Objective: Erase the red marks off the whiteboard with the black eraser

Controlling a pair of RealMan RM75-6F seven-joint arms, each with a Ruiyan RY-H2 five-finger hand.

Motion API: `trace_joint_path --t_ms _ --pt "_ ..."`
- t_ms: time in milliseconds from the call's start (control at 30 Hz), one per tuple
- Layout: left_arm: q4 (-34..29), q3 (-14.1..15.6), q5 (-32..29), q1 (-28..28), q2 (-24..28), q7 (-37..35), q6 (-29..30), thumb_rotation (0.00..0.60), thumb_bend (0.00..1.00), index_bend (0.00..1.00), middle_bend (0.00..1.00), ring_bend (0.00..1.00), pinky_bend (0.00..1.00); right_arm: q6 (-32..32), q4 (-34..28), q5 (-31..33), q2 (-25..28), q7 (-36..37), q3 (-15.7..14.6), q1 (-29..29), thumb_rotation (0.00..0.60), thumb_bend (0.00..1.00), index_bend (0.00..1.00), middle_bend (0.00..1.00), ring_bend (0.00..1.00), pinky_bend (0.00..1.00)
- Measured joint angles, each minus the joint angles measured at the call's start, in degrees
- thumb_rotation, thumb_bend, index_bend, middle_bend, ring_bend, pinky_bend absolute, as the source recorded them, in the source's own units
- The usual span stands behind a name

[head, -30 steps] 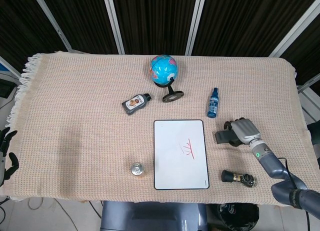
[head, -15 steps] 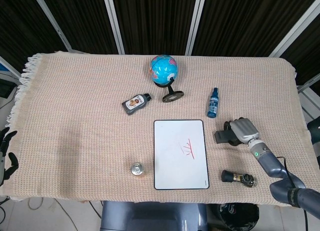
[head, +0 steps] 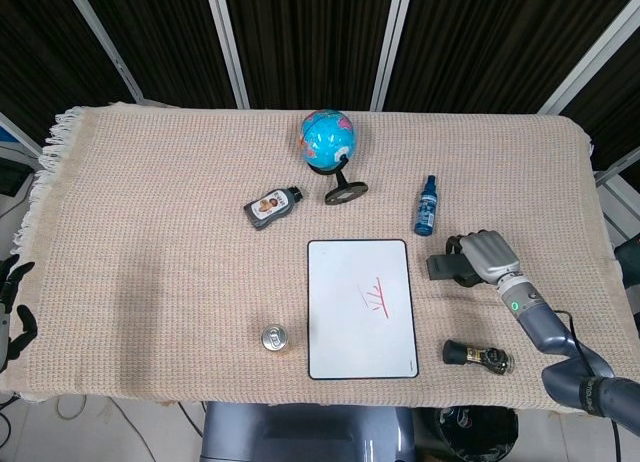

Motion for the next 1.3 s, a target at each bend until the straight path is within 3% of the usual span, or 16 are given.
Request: trace_joint_path --t_ms 267,567,833,1300 --pt "-0.1 0.1 0.1 0.0 0.1 0.0 -0.1 0.600 0.74 0.14 0.04 0.00 0.00 0.2 -4.6 -0.2 1.3 -1.6 1.0 1.4 0.600 0.42 0.48 0.53 0.50 0.36" --pt "-0.2 0.0 -0.2 0.0 0.3 -0.4 -0.3 0.600 0.74 0.14 0.04 0.00 0.00 0.0 -9.3 2.1 0.0 -8.6 2.7 3.7 0.600 0.39 0.48 0.53 0.50 0.36" --pt "-0.2 0.0 -0.2 0.0 0.5 -0.7 -0.4 0.600 0.74 0.14 0.04 0.00 0.00 0.5 -12.9 7.2 -4.7 -17.5 3.8 5.6 0.600 0.39 0.48 0.53 0.50 0.36" --pt "-0.2 0.0 -0.3 -0.1 0.7 -1.0 -0.6 0.600 0.74 0.14 0.04 0.00 0.00 4.3 -12.7 13.8 -12.9 -27.2 5.5 8.2 0.600 0.39 0.48 0.52 0.51 0.36"
